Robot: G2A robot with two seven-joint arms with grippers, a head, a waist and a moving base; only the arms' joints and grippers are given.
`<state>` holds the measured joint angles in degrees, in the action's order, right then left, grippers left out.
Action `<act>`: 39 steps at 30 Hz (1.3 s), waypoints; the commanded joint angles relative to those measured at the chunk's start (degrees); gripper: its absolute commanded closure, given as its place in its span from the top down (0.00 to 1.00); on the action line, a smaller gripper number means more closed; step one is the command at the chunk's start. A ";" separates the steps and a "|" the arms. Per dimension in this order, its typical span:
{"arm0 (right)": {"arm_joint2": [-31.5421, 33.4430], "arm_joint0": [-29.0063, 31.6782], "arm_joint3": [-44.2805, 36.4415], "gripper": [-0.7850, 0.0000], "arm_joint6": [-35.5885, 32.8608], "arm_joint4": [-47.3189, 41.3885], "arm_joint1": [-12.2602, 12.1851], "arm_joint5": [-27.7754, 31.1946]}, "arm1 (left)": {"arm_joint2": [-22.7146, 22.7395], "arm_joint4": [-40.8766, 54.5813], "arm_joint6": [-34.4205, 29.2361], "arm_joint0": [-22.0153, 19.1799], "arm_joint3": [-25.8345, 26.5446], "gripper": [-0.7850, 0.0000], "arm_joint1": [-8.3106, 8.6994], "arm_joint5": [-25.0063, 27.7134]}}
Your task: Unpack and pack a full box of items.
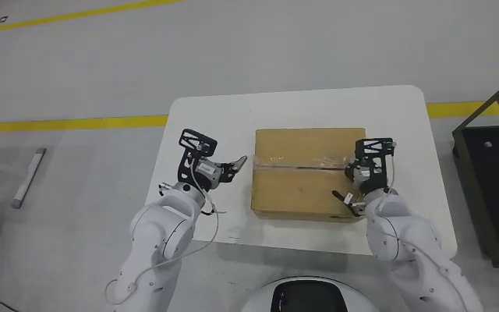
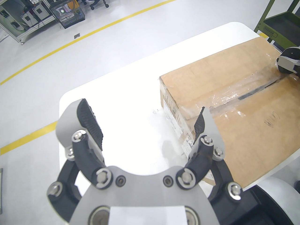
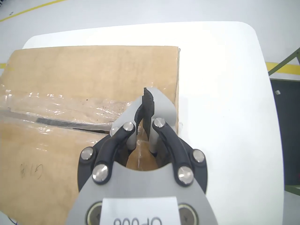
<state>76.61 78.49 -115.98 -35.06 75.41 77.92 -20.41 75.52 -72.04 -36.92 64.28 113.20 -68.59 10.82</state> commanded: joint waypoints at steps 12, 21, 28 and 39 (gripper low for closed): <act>10.65 6.30 -11.34 0.00 14.61 -1.99 -0.59 5.76 | -0.20 4.77 4.97 1.26 2.12 0.00 -0.41 -2.25; 25.08 19.14 -16.62 0.00 19.29 -4.04 -1.36 13.52 | -1.13 8.94 19.18 4.43 3.22 0.00 -1.34 -8.40; 30.41 27.22 -18.67 0.00 18.79 -3.54 -1.63 19.90 | -1.13 9.96 16.87 4.79 3.07 0.00 -1.45 -8.46; 31.56 29.96 -16.49 0.19 17.11 -7.89 -1.47 20.69 | -0.36 14.39 14.11 6.75 1.32 0.18 -1.57 -9.45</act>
<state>108.17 108.45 -132.47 -17.95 67.54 76.44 0.27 75.15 -57.77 -22.81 71.02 114.53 -70.15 1.39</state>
